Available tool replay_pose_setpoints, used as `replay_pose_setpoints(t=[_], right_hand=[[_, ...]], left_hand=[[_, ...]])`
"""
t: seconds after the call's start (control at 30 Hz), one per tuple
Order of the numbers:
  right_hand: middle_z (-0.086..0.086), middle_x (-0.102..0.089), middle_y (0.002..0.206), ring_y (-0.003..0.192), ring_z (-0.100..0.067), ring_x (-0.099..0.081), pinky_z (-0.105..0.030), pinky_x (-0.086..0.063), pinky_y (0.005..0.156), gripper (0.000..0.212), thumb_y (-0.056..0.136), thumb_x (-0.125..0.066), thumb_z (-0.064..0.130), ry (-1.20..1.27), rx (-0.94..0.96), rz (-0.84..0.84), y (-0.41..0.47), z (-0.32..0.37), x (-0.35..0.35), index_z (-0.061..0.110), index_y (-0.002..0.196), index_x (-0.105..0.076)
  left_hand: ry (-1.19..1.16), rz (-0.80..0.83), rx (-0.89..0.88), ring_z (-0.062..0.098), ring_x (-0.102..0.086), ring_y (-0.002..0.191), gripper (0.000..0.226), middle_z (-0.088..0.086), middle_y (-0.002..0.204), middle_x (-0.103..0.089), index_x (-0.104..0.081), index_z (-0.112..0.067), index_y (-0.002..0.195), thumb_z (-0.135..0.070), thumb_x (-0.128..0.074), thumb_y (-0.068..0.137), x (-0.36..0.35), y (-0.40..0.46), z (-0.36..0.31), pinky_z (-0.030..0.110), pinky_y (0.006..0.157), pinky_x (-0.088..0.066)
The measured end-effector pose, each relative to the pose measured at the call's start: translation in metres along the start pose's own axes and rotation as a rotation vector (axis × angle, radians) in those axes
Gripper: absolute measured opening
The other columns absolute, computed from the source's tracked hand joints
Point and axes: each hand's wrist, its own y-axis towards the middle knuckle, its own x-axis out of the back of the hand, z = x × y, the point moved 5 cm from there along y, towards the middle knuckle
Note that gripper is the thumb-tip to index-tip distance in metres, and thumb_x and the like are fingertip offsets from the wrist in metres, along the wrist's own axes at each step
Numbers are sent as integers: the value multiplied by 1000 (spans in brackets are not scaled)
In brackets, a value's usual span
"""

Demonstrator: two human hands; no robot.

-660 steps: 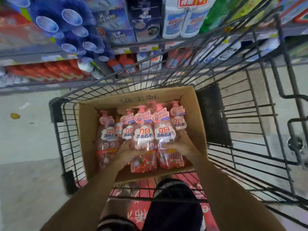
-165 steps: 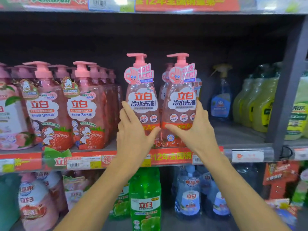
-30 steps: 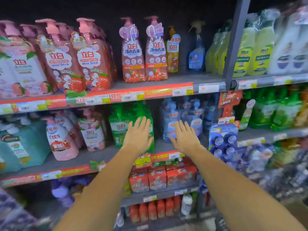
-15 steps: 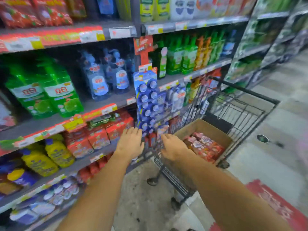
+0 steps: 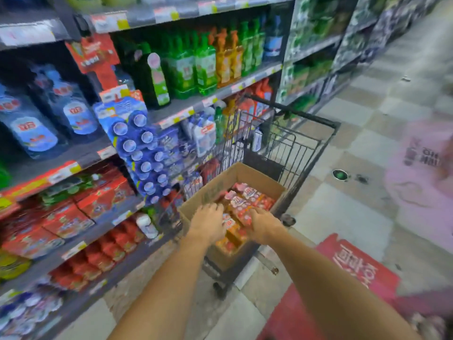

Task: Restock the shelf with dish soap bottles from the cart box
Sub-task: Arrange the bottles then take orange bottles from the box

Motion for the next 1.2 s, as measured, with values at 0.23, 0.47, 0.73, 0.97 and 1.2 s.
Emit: replay_pose_setpoints(t=[0.23, 0.47, 0.73, 0.97, 1.2], right_hand=[[-11, -37, 153, 139, -35, -38, -47, -31, 116, 64, 96, -57, 31, 69, 21, 67, 27, -100, 9, 15, 152, -30], [-12, -35, 157, 139, -33, -39, -46, -35, 115, 68, 96, -58, 34, 85, 39, 139, 84, -144, 10, 12, 153, -29], [-20, -28, 157, 145, -35, -29, -44, -27, 120, 75, 96, -56, 38, 42, 48, 238, 158, -173, 4, 3, 154, -22], [-16, -25, 159, 147, -34, -27, -44, -23, 123, 73, 99, -48, 39, 43, 40, 379, 254, -185, 10, 9, 157, -16], [-15, -17, 164, 149, -35, -21, -48, -20, 123, 87, 94, -46, 60, -20, 72, 503, 349, -187, -26, 14, 159, -12]], left_hand=[[-20, 56, 60, 28, -51, 125, 46, 10, 135, -54, -43, -11, 139, -34, -44, 99, -21, 70, -84, 39, 102, -39], [-14, 151, 98, 27, -47, 129, 51, 10, 139, -51, -39, -9, 143, -32, -47, 98, -32, 127, -109, 37, 106, -37], [-133, 302, 197, 29, -54, 120, 44, 9, 129, -57, -48, -13, 134, -37, -42, 98, -86, 195, -106, 39, 95, -46], [-164, 420, 262, 29, -46, 130, 52, 9, 142, -48, -36, -16, 146, -40, -40, 99, -110, 283, -82, 42, 101, -41], [-238, 473, 368, 31, -42, 133, 53, 11, 144, -45, -36, -13, 145, -40, -41, 100, -145, 351, -53, 42, 105, -38]])
